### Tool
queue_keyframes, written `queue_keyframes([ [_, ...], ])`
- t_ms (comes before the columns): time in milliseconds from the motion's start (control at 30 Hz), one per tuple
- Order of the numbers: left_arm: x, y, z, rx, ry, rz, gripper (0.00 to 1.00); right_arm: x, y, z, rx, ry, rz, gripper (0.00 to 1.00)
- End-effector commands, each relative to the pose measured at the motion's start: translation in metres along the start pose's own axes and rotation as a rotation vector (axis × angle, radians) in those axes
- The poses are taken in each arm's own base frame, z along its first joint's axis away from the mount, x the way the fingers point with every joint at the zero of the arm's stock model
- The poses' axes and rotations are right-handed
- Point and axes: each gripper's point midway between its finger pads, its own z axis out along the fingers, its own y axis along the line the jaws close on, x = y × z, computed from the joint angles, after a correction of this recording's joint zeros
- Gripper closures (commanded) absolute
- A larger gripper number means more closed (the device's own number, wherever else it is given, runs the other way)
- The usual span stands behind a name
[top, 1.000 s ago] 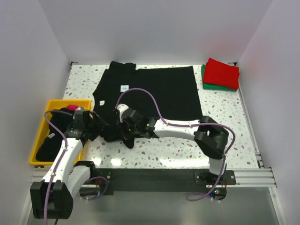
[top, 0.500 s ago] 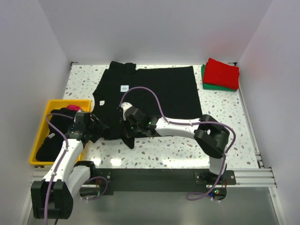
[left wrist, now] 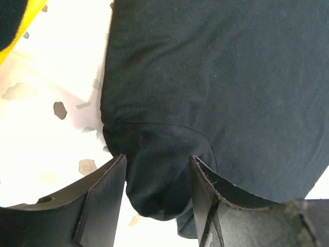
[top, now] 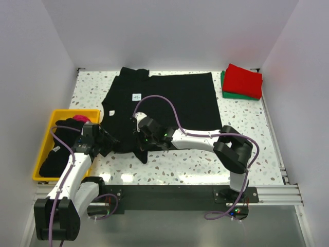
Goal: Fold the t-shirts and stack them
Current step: Fold the tshirt
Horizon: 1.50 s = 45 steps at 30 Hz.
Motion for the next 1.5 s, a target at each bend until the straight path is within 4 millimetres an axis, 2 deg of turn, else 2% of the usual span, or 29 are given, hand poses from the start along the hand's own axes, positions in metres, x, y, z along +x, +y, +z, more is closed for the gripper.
queue_keyframes([
  [0, 0.004, 0.004, 0.000, -0.008, 0.013, -0.027, 0.44, -0.027, 0.005, -0.015, -0.019, -0.088, 0.022, 1.00],
  [233, 0.008, 0.008, 0.000, -0.026, 0.026, -0.039, 0.45, -0.031, -0.004, -0.014, -0.007, -0.098, 0.038, 1.00],
  [700, 0.015, 0.012, 0.003, -0.028, 0.054, -0.055, 0.44, -0.035, -0.007, -0.013, -0.011, -0.108, 0.054, 1.00],
  [933, 0.018, 0.003, 0.001, 0.031, 0.066, -0.043, 0.33, -0.038, -0.010, -0.013, -0.005, -0.113, 0.061, 1.00],
  [1067, 0.017, -0.003, 0.001, 0.066, 0.061, -0.027, 0.33, -0.039, -0.010, -0.012, -0.008, -0.114, 0.064, 1.00],
  [1267, 0.018, -0.005, 0.005, 0.087, 0.064, -0.028, 0.40, -0.039, -0.010, -0.014, -0.016, -0.111, 0.068, 1.00],
  [1467, 0.011, -0.013, 0.008, 0.105, 0.050, -0.021, 0.61, -0.033, -0.010, -0.015, -0.022, -0.098, 0.071, 1.00],
])
